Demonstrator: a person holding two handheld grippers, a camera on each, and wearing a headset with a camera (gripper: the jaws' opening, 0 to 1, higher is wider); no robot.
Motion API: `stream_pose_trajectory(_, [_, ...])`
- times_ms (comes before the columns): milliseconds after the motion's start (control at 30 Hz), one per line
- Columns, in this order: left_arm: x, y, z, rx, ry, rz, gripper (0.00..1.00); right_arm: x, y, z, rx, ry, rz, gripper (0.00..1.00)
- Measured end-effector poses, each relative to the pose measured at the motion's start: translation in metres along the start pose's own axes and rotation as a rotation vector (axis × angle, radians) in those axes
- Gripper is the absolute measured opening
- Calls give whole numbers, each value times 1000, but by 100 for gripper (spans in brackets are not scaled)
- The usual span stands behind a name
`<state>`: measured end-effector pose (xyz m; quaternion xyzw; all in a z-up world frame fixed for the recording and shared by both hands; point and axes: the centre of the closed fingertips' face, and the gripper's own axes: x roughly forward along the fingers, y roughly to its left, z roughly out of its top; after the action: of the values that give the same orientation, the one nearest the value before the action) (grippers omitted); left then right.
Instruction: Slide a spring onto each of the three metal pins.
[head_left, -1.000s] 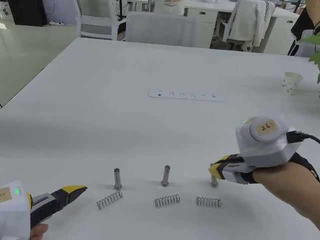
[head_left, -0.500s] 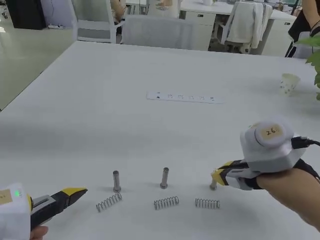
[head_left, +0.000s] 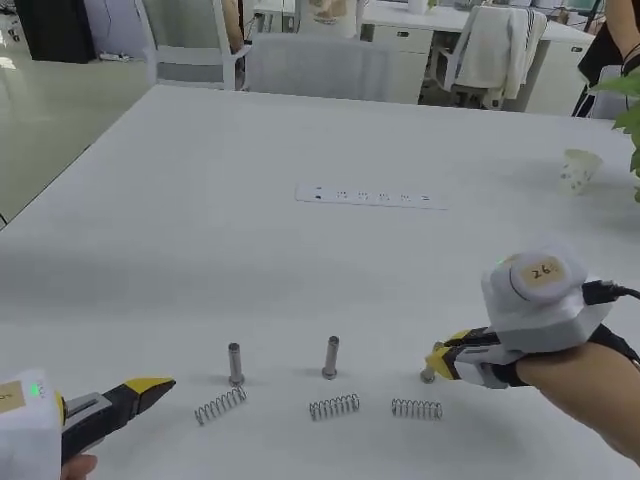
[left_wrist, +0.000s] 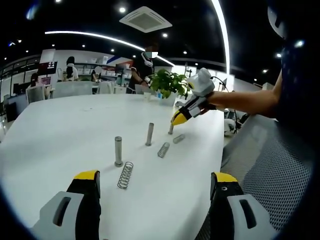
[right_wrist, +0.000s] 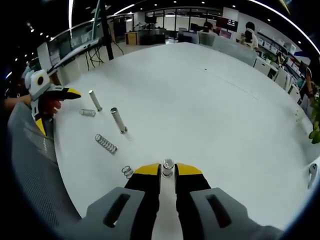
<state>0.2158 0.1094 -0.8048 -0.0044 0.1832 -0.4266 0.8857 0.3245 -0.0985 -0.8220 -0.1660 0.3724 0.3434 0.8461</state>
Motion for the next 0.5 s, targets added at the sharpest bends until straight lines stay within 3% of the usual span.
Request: stream_pose_trajectory(500, [3,0,0,1,-1,-8,88,-5,-2,-6,-8,12,-1,12])
